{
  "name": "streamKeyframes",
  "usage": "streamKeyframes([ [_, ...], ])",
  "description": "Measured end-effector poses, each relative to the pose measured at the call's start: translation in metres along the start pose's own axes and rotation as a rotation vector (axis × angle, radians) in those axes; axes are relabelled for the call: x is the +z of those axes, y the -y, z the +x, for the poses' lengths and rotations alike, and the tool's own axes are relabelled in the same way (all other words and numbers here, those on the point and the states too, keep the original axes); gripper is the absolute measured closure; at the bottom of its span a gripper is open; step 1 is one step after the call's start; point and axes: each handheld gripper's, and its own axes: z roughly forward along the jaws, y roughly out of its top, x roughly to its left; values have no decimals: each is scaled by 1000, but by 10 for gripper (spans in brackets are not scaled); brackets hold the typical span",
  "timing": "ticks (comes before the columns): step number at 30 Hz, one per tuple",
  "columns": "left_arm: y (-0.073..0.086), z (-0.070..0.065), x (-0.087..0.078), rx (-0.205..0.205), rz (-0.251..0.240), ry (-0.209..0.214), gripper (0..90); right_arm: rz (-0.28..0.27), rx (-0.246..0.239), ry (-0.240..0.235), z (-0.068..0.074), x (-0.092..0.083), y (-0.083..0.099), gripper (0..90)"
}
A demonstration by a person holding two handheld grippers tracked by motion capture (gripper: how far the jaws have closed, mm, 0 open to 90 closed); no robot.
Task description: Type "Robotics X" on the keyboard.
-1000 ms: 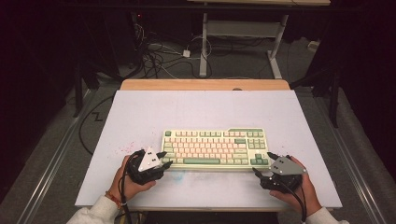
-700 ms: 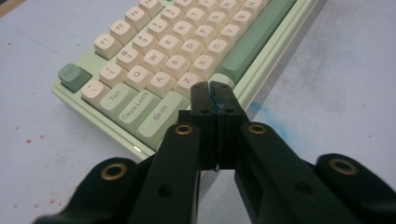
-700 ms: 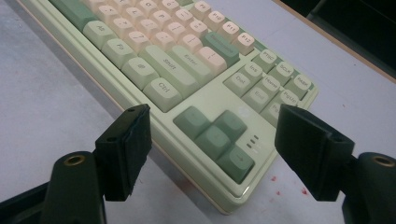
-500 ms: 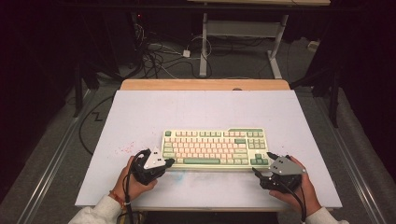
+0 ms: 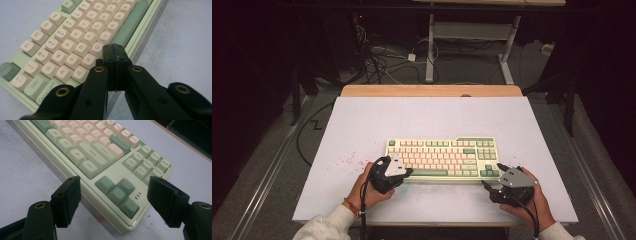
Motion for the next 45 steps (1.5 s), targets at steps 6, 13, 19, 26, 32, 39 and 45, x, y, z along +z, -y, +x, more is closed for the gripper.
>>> streamKeyframes([
  [6, -9, -1, 9, 11, 14, 8, 876, 4, -5, -5, 1, 1, 0, 277],
  [13, -20, -2, 20, 20, 29, 6, 875, 6, -4, -11, 1, 3, 0, 277],
  [19, -28, -3, 29, 23, 47, 11, 875, 9, -3, -15, 0, 4, 0, 277],
  [26, -34, -4, 38, 30, 65, 9, 873, 10, -8, -19, 0, 5, -1, 279],
  [32, -37, -7, 38, 41, 55, 11, 872, 12, -14, -19, 1, 6, -1, 279],
  [39, -37, -8, 39, 50, 63, 13, 872, 14, -20, -20, 1, 6, -1, 279],
  [45, -37, -8, 40, 54, 66, 14, 872, 15, -20, -20, 1, 6, 0, 279],
])
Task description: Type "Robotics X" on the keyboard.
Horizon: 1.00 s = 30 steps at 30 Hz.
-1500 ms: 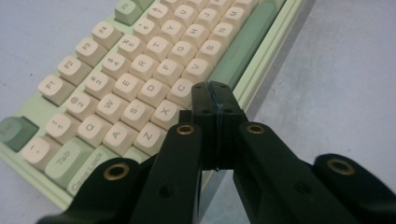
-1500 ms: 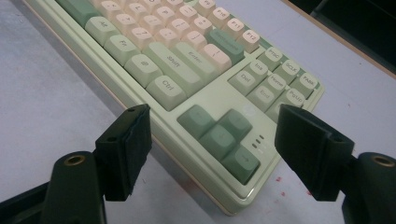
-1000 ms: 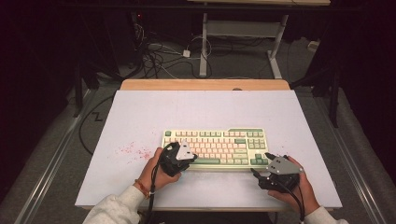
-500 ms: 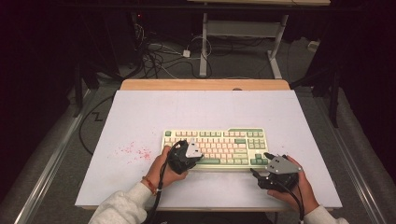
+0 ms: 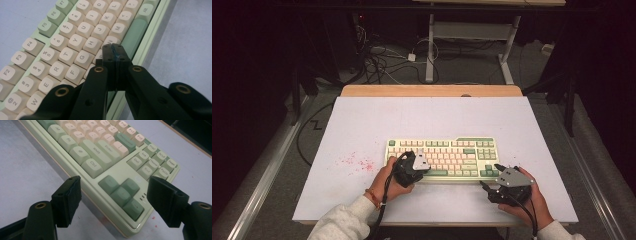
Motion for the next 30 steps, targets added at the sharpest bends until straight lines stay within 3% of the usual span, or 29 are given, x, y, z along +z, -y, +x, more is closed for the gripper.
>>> streamKeyframes([
  [30, -4, 1, -8, 8, -17, -19, 874, -1, 2, 0, 1, -1, -1, 281],
])
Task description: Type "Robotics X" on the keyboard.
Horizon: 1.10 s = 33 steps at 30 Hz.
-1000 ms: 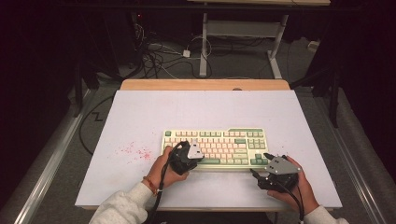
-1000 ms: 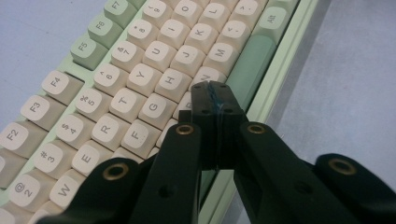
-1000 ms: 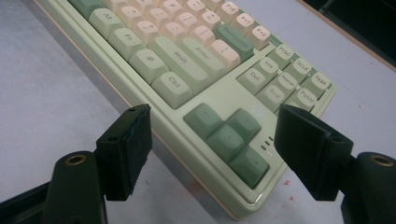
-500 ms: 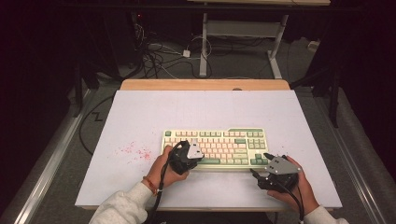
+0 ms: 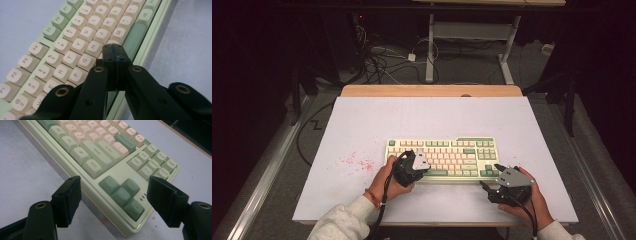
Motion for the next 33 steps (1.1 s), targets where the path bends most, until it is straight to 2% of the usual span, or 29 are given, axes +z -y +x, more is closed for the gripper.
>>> streamKeyframes([
  [3, -1, 3, -7, -14, -24, 1, 874, 0, 0, 1, 0, 0, 0, 281],
  [7, -2, 2, -8, -13, -33, 3, 874, 0, 3, 3, 0, 0, 0, 280],
  [21, 1, -1, 0, 4, -4, 16, 872, 1, 1, 3, -1, 0, 1, 281],
  [24, 4, -3, 7, 11, 26, 22, 873, 2, -1, 2, -1, 0, 1, 281],
  [26, 6, -5, 10, 6, 18, 17, 874, 7, -1, 2, -1, 0, 1, 280],
  [28, 3, -4, 6, 16, 19, 14, 873, 8, -1, 4, -1, 0, 1, 280],
  [33, 0, 0, -11, 2, -33, -2, 856, 5, 3, 8, -2, -1, 1, 280],
])
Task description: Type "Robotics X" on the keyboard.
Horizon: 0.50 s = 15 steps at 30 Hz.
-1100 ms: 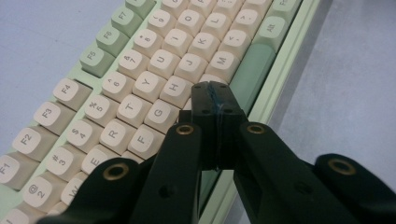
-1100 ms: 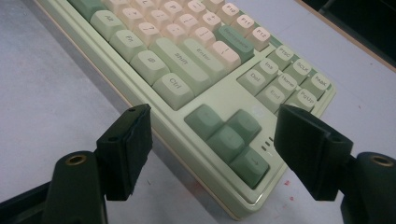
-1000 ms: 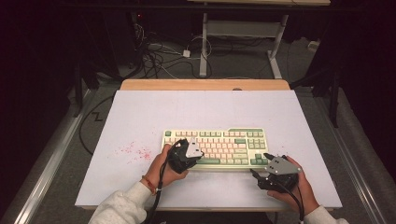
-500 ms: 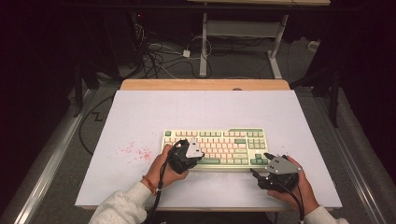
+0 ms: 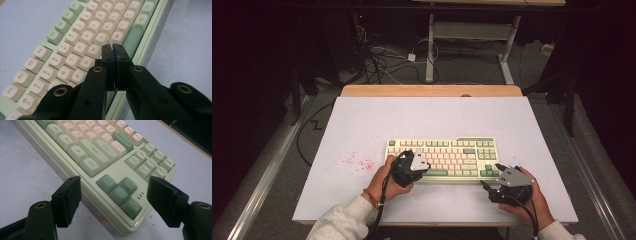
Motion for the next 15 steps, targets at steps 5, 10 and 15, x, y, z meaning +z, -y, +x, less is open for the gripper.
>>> streamKeyframes([
  [5, 5, 8, -10, -20, -26, -16, 832, -7, 3, 9, -2, -2, 0, 280],
  [10, 13, 17, -19, -32, -54, -39, 764, -10, 12, 9, -3, -2, 0, 283],
  [15, 22, 21, -27, -37, -80, -80, 675, -14, 20, 5, -4, -3, 0, 283],
])
